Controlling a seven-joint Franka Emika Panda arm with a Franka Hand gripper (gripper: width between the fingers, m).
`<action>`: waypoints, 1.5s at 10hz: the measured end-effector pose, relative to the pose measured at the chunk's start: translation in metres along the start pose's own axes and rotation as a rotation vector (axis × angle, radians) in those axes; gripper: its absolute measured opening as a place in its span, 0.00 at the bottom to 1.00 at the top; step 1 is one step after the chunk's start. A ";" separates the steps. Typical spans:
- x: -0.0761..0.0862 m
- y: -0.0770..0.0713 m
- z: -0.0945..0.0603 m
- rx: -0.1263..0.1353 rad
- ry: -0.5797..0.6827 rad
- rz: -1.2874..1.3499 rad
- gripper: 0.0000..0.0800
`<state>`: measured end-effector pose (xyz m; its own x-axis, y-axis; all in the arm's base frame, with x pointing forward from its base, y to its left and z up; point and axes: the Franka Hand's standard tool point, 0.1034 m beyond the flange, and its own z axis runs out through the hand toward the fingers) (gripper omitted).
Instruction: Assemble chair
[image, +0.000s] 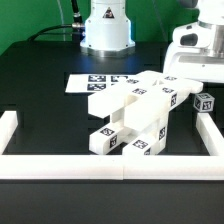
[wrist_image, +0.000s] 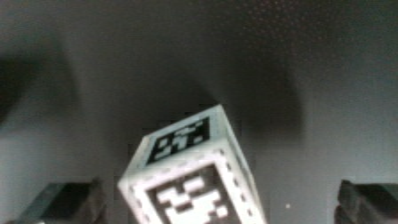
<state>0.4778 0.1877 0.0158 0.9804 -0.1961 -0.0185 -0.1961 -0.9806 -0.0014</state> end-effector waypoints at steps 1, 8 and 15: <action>-0.003 -0.001 0.003 -0.002 -0.005 -0.004 0.81; -0.006 -0.003 0.009 -0.009 -0.013 0.012 0.66; 0.004 0.011 0.006 -0.005 -0.008 0.016 0.35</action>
Offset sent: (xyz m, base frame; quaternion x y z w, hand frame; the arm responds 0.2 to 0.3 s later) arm 0.0012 0.0062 -0.0071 -0.0164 -0.0062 0.0163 0.9997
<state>0.4798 0.1762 0.0096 0.9769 -0.2122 -0.0263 -0.2121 -0.9772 0.0044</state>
